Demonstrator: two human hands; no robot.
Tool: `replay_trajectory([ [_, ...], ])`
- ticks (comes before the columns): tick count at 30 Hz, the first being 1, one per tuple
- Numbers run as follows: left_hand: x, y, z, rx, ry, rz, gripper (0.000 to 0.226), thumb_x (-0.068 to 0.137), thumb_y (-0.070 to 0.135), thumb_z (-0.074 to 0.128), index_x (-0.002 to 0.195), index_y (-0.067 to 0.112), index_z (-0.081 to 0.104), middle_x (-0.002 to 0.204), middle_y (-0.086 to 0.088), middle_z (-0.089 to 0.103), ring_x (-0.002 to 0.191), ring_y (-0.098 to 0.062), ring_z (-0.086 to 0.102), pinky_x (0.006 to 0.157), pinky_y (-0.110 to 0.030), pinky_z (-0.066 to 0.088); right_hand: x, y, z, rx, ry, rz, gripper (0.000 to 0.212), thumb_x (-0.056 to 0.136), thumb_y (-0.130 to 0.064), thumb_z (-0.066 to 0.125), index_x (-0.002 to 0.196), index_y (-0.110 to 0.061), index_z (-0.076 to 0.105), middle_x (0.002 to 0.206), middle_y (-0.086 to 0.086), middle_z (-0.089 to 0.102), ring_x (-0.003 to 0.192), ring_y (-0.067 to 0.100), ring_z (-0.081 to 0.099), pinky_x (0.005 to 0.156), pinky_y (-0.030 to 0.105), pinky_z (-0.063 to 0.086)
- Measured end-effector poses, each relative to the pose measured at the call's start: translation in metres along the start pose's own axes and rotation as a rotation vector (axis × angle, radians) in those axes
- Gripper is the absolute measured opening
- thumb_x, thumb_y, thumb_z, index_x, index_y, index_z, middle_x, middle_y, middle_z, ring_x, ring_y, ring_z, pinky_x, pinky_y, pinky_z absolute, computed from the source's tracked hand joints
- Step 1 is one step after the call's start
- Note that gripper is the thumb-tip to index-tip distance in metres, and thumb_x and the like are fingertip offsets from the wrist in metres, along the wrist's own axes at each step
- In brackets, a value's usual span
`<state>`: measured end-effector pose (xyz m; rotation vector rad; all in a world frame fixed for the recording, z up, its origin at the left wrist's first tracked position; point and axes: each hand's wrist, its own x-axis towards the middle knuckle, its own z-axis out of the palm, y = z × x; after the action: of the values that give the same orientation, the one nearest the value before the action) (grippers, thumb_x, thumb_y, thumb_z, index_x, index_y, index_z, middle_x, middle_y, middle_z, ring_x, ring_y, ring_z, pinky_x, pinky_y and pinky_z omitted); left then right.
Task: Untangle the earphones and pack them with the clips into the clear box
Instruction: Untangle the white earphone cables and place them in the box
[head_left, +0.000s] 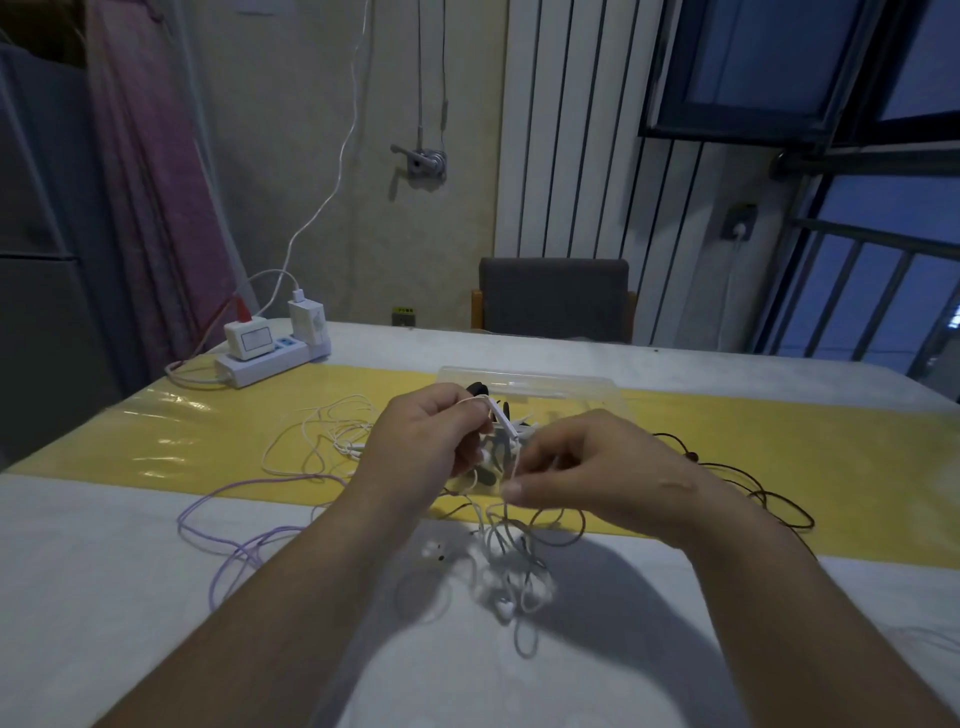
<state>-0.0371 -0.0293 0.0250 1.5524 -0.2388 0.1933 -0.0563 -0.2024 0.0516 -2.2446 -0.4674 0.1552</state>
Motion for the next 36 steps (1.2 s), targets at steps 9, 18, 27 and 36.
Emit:
replay_trajectory([
  [9,0.007,-0.001,-0.007,-0.094,0.046,-0.030,0.028,0.093,0.007,0.051,0.066,0.006,0.057,0.057,-0.010,0.051,0.056,-0.020,0.045,0.049,-0.022,0.037,-0.001,0.001,-0.004,0.304,0.110,-0.029,0.007,0.084,-0.014,0.073,0.082,-0.008,0.071,0.068,-0.001,0.065,0.056,0.005,0.051,0.050,0.014,0.039],
  [18,0.008,-0.005,-0.007,-0.087,0.048,-0.030,0.026,0.093,0.009,0.053,0.067,0.005,0.057,0.055,-0.009,0.051,0.055,-0.022,0.052,0.053,-0.025,0.040,0.007,0.001,0.014,0.052,0.121,-0.062,0.012,0.079,-0.023,0.078,0.070,-0.017,0.073,0.063,-0.001,0.062,0.061,0.010,0.051,0.062,0.032,0.043],
  [27,0.003,-0.002,-0.009,-0.032,-0.207,-0.073,0.023,0.093,0.015,0.058,0.072,0.005,0.060,0.054,-0.009,0.034,0.040,-0.016,0.029,0.043,-0.022,0.026,-0.005,-0.006,-0.016,0.424,0.445,-0.064,0.014,0.102,-0.016,0.041,0.093,-0.013,0.052,0.061,0.008,0.068,0.044,0.010,0.047,0.043,0.022,0.036],
  [36,0.005,-0.004,-0.011,-0.058,-0.053,0.032,0.039,0.097,0.024,0.052,0.060,0.017,0.061,0.042,0.004,0.035,0.041,-0.015,0.027,0.046,-0.023,0.021,-0.004,0.010,-0.025,-0.165,0.742,-0.069,0.016,0.082,-0.015,0.066,0.075,-0.029,0.065,0.057,-0.009,0.053,0.055,0.007,0.048,0.052,0.023,0.038],
])
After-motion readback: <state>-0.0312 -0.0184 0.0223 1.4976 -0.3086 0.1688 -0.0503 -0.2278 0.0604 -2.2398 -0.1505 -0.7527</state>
